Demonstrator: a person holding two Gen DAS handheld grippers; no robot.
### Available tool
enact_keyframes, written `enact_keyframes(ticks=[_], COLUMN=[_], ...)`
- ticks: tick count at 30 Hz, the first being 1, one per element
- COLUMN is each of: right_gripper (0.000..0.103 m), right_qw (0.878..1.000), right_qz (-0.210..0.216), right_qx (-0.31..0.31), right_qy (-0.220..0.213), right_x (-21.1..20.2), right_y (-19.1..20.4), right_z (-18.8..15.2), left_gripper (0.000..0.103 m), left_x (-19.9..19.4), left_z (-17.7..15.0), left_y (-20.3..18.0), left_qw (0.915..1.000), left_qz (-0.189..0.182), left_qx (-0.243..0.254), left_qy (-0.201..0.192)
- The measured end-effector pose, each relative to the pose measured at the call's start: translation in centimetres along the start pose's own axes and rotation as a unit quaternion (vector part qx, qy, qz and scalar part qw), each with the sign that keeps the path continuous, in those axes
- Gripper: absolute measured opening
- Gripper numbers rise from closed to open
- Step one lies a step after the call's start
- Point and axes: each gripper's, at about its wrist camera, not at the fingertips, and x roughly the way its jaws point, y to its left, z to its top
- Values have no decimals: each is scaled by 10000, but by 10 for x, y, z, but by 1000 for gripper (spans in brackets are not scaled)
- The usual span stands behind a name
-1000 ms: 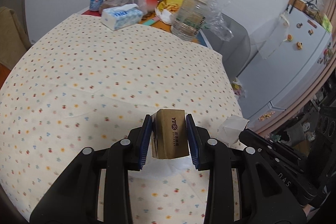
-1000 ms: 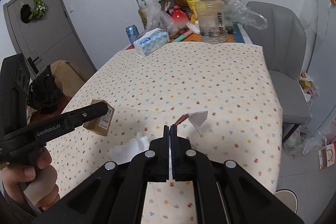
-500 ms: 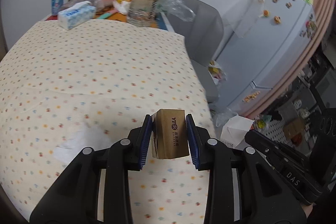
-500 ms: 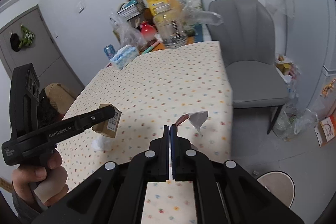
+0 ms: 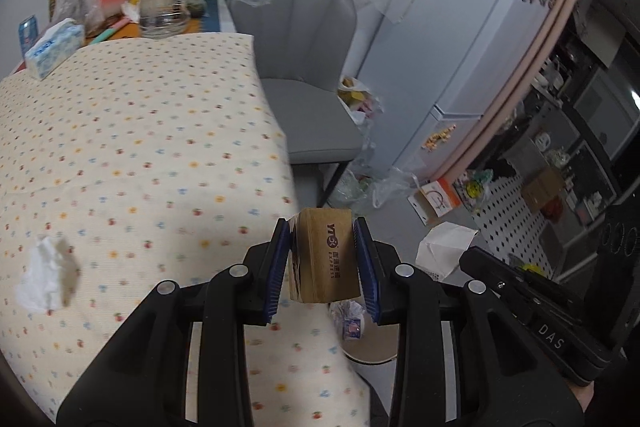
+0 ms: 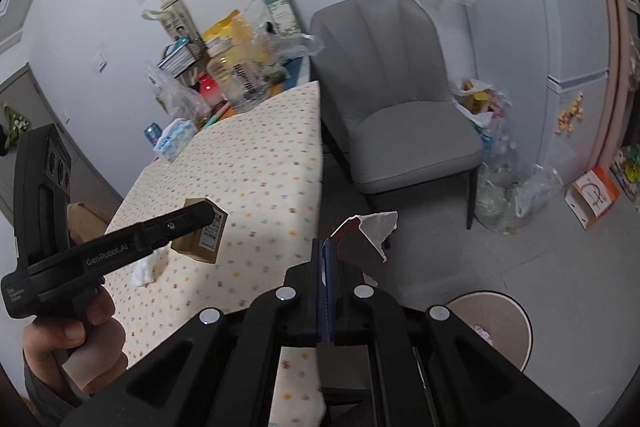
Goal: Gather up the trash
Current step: 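Carry the box in the left gripper and tissue in the right over the bin, then open the left gripper to drop the box while the right releases the tissue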
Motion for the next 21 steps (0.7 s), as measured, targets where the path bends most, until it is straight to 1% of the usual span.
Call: enact_keyframes(ticks=[6, 12, 17, 18, 19, 21], right_gripper=[2, 2, 3, 6, 6, 6], right_qw=[9990, 9957, 9926, 9915, 9897, 9883], right_qz=[-273, -507, -530, -536, -577, -529], right_qx=[341, 750, 1063, 1153, 1270, 1374], right_qy=[39, 172, 252, 285, 324, 397], right_x=[-3, 5, 16, 19, 22, 26], right_y=[-52, -102, -132, -138, -146, -154], right_z=[-11, -25, -34, -36, -39, -43], left_gripper=[33, 33, 33, 33, 33, 33], left_x=[26, 49, 67, 70, 73, 79], left_z=[-1, -7, -12, -13, -14, -16], left_y=[-35, -58, -73, -76, -79, -84], left_qw=[9994, 9983, 9971, 9969, 9967, 9961], left_qz=[-110, -198, -214, -217, -223, -218], left_qx=[249, 378, 499, 518, 537, 573], left_qy=[205, 385, 533, 551, 574, 627])
